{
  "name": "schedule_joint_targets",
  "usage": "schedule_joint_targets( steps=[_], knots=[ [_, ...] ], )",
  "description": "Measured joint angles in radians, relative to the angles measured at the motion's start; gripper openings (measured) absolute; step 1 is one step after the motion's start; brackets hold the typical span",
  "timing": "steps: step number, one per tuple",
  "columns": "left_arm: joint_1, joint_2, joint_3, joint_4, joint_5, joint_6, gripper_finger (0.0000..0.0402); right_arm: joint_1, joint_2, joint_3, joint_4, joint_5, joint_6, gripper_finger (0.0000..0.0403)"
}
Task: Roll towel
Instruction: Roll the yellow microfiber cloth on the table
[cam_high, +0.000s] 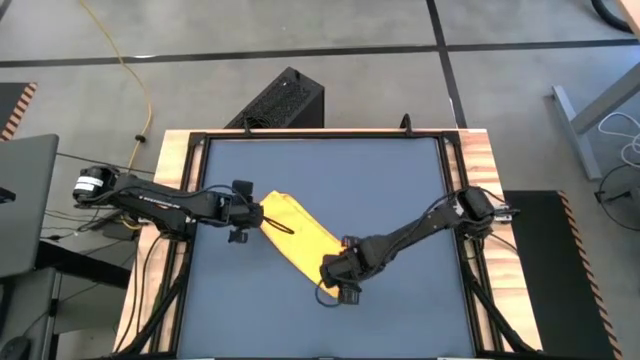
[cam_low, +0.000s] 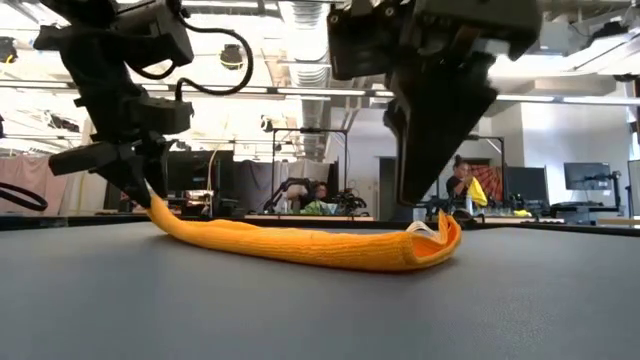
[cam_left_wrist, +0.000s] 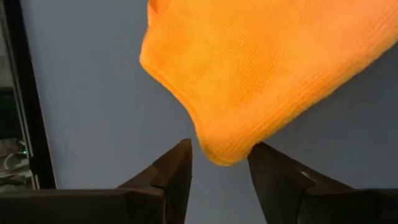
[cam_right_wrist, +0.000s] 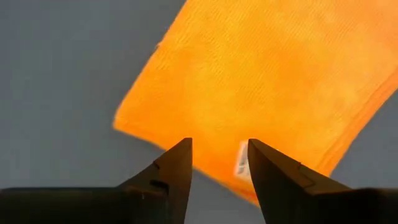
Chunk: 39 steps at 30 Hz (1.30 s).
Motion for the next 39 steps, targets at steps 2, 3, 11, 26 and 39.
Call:
schedule_joint_targets(
  steps=[2,3,11,26,39],
  knots=[
    [0.0,-0.002,0.016,-0.017,-0.005,-0.011,0.0149,-0.024,-0.006,-0.002,0.002,0.009,-0.034,0.0175],
    [0.0,0.0,0.026,-0.025,-0.014,-0.014,0.0149,-0.037,-0.011,-0.008,0.01,0.015,-0.05,0.0172],
    [0.018,-0.018,0.132,-0.055,-0.069,-0.052,0.0149,-0.17,-0.132,-0.231,0.27,0.023,-0.097,0.0155],
    [0.0,0.009,0.024,0.374,0.327,-0.117,0.0149,-0.115,-0.212,-0.537,0.569,-0.041,0.188,0.0152],
    [-0.141,0.198,-0.009,0.773,0.614,-0.107,0.0149,0.058,-0.211,-0.537,0.766,0.0,0.619,0.0152]
  ],
)
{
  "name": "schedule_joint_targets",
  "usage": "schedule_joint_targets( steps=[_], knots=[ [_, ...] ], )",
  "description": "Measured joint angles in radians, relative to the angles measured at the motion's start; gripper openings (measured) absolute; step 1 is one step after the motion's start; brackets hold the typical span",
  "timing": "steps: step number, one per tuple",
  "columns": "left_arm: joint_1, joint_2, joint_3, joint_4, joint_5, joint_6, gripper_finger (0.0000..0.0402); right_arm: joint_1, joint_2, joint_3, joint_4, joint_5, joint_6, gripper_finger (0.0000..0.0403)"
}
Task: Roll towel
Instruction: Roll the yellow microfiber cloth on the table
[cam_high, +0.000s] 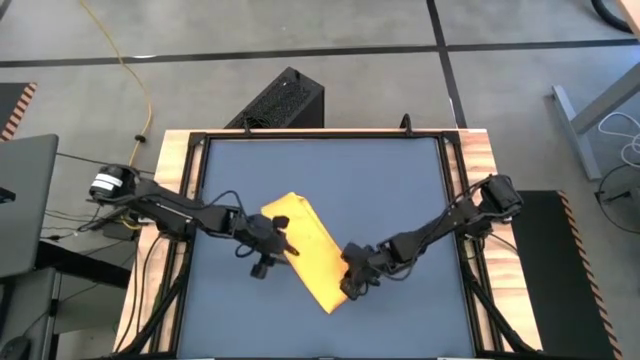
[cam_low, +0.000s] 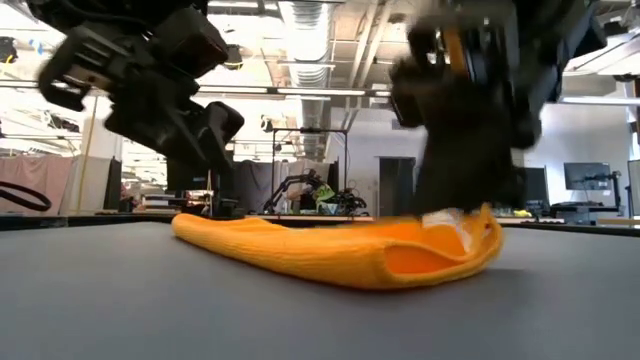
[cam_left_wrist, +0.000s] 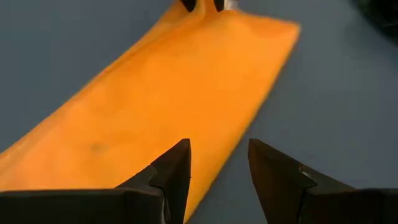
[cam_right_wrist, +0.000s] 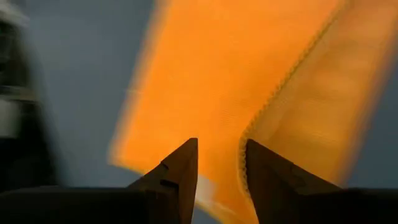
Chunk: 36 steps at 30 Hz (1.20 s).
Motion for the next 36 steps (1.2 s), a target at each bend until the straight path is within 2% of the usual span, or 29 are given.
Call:
schedule_joint_targets(
  steps=[3,5,8,12,15,20,24,29,32,36],
  knots=[
    [-0.031,0.033,0.0,0.011,0.009,-0.006,0.0149,0.026,0.0,0.002,0.138,-0.008,-0.027,0.0152],
    [-0.049,0.053,0.0,0.024,0.004,-0.019,0.0149,0.036,-0.002,0.021,0.131,-0.007,-0.096,0.0152],
    [-0.07,0.101,0.001,0.081,-0.022,-0.041,0.0149,0.031,-0.017,0.064,0.015,0.079,-0.165,0.0151],
    [-0.095,0.181,0.007,0.197,-0.036,-0.058,0.0149,-0.002,-0.023,0.122,-0.258,0.194,-0.143,0.0141],
    [-0.108,0.243,0.028,0.226,-0.051,-0.058,0.0149,-0.025,-0.023,0.136,-0.369,0.205,-0.121,0.0133],
    [-0.121,0.319,0.073,0.239,-0.042,-0.041,0.0149,-0.027,-0.023,0.136,-0.376,0.172,-0.148,0.0126],
    [-0.104,0.324,0.089,0.165,0.022,-0.083,0.0149,-0.016,-0.02,0.136,-0.39,0.151,-0.122,0.0124],
    [-0.074,0.228,0.092,0.011,0.186,-0.101,0.0149,0.008,-0.014,0.134,-0.372,0.15,-0.114,0.0124],
    [-0.071,0.152,0.094,-0.158,0.197,-0.067,0.0149,0.009,-0.014,0.134,-0.339,0.158,-0.1,0.0124],
    [-0.066,0.041,0.092,-0.395,0.156,-0.016,0.0149,0.006,-0.014,0.134,-0.292,0.177,-0.121,0.0124]
  ],
)
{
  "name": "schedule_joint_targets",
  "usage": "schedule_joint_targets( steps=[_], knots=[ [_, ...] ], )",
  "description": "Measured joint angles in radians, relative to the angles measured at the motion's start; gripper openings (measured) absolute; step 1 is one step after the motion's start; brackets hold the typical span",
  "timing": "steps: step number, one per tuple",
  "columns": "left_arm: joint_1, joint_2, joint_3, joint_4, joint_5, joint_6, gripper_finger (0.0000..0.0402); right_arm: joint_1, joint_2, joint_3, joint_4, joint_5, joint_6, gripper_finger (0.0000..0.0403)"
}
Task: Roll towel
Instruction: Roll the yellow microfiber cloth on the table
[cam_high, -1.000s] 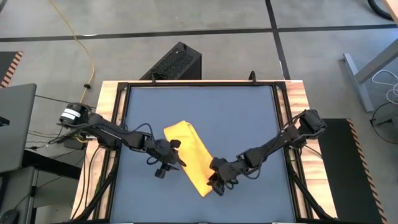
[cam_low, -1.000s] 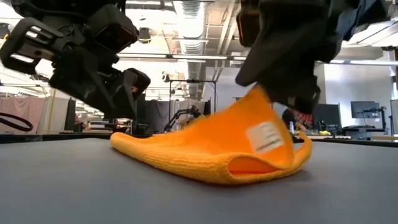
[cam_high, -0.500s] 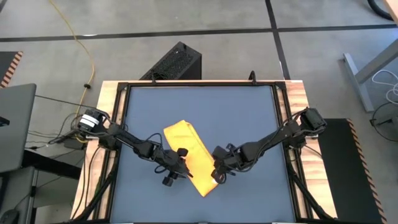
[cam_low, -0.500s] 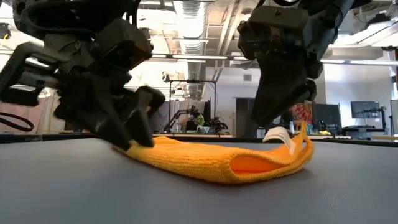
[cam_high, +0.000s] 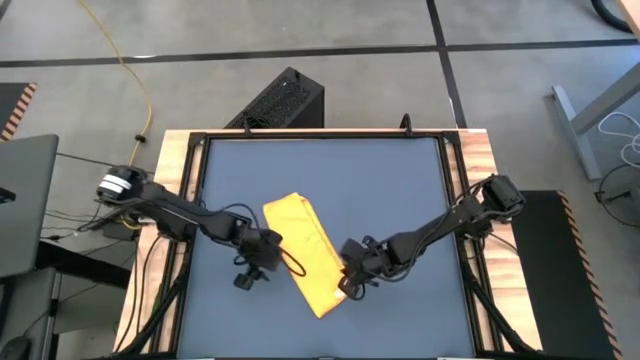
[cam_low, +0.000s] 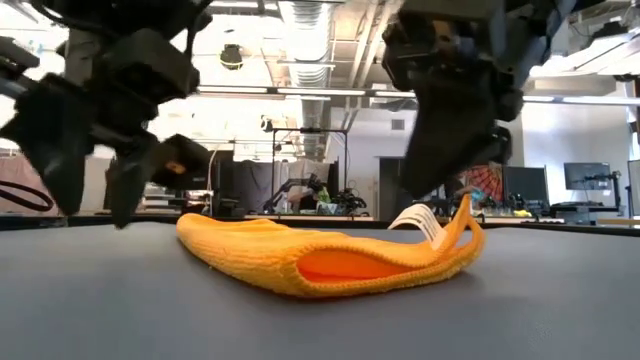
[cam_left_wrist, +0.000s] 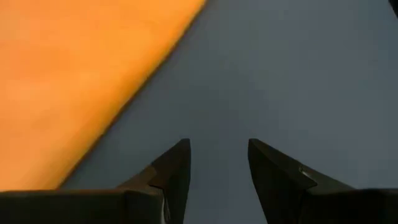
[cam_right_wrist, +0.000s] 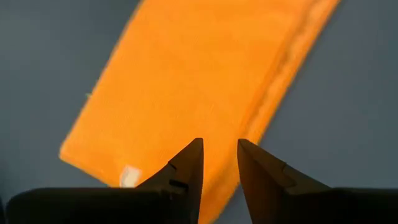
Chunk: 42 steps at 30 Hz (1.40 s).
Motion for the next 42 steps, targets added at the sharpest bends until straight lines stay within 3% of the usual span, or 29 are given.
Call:
schedule_joint_targets(
  steps=[3,7,16,24,29,34,39,42],
  knots=[
    [-0.009,-0.076,-0.009,0.045,-0.066,0.023,0.0149,-0.01,0.0,0.0,0.016,0.024,-0.06,0.0124],
    [-0.051,-0.068,-0.013,0.216,-0.168,0.163,0.0149,-0.052,0.0,0.0,0.016,0.049,-0.118,0.0124],
    [-0.156,0.205,0.05,0.504,-0.197,0.32,0.0149,-0.105,0.0,0.0,0.026,0.058,-0.203,0.0124],
    [-0.208,0.367,0.267,0.511,-0.16,0.244,0.0149,-0.098,0.0,0.0,0.053,0.085,-0.183,0.0124],
    [-0.27,0.498,0.324,0.492,-0.355,0.327,0.0149,-0.034,0.0,0.0,0.039,0.231,-0.151,0.0124],
    [-0.299,0.575,0.355,0.507,-0.477,0.276,0.0149,0.047,0.0,0.001,0.059,0.396,-0.075,0.0124],
    [-0.325,0.577,0.363,0.501,-0.585,0.231,0.0139,0.088,0.0,0.001,0.074,0.419,-0.014,0.0124],
    [-0.336,0.578,0.362,0.496,-0.607,0.211,0.01,0.114,0.0,0.001,0.084,0.436,0.007,0.0124]
  ],
)
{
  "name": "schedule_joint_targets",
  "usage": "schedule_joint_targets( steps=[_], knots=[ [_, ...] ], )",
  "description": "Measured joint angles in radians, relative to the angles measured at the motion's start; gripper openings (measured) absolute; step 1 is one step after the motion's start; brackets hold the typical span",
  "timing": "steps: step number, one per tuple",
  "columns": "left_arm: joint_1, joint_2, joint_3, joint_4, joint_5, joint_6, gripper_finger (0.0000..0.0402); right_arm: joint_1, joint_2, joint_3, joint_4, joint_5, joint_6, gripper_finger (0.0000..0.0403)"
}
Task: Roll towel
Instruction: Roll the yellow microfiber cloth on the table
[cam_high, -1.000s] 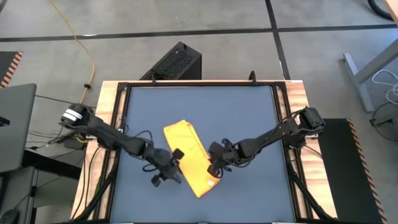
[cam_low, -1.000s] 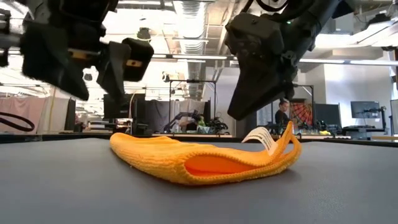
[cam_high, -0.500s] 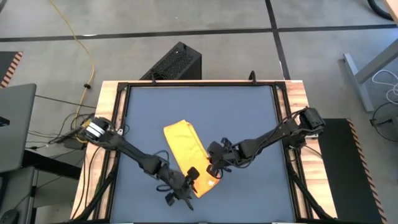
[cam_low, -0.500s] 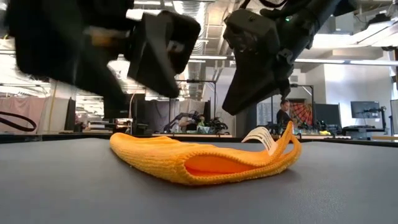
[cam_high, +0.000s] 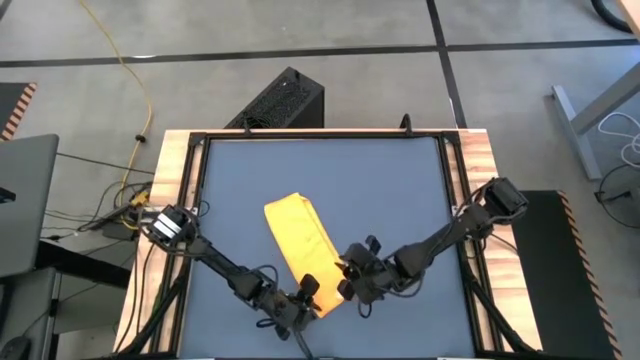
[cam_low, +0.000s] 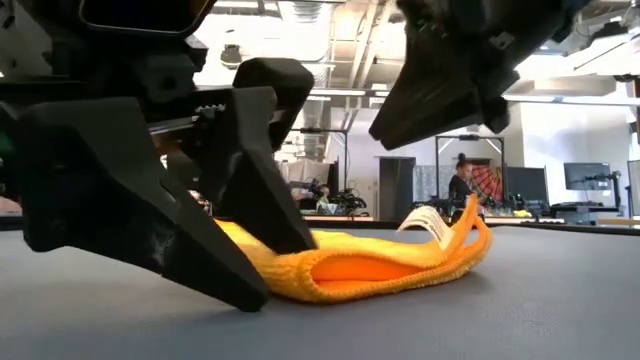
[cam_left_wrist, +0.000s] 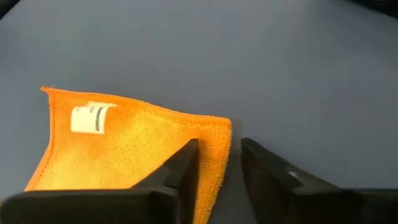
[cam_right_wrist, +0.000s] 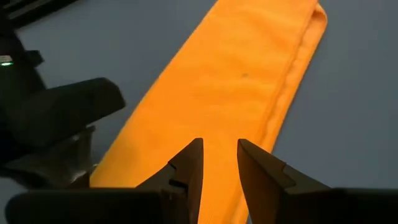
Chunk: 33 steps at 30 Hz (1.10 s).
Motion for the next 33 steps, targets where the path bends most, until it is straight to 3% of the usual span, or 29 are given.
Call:
schedule_joint_targets(
  steps=[4,8,14,19,24,29,33],
  knots=[
    [-0.011,0.0,0.005,-0.02,-0.02,-0.061,0.0016,0.04,0.0,0.0,0.033,0.052,0.0,0.0124],
    [-0.01,-0.014,0.031,-0.119,0.041,-0.132,0.0002,0.08,0.0,0.0,0.03,0.117,-0.001,0.0124],
    [-0.081,-0.159,0.004,-0.397,0.241,-0.214,0.0,0.1,0.0,0.0,0.027,0.136,-0.004,0.0124],
    [-0.194,-0.302,-0.043,-0.586,0.327,-0.403,0.0,0.094,0.0,0.0,0.025,0.136,-0.011,0.0124],
    [-0.297,-0.384,-0.077,-0.674,0.303,-0.627,0.0,0.07,0.019,-0.001,0.033,0.136,-0.007,0.0124],
    [-0.358,-0.423,-0.076,-0.775,0.28,-0.754,0.0019,-0.01,0.075,-0.002,0.135,0.131,0.01,0.0124],
    [-0.385,-0.461,-0.075,-0.819,0.273,-0.818,0.0051,-0.086,0.133,0.013,0.249,0.099,-0.15,0.0124]
  ],
)
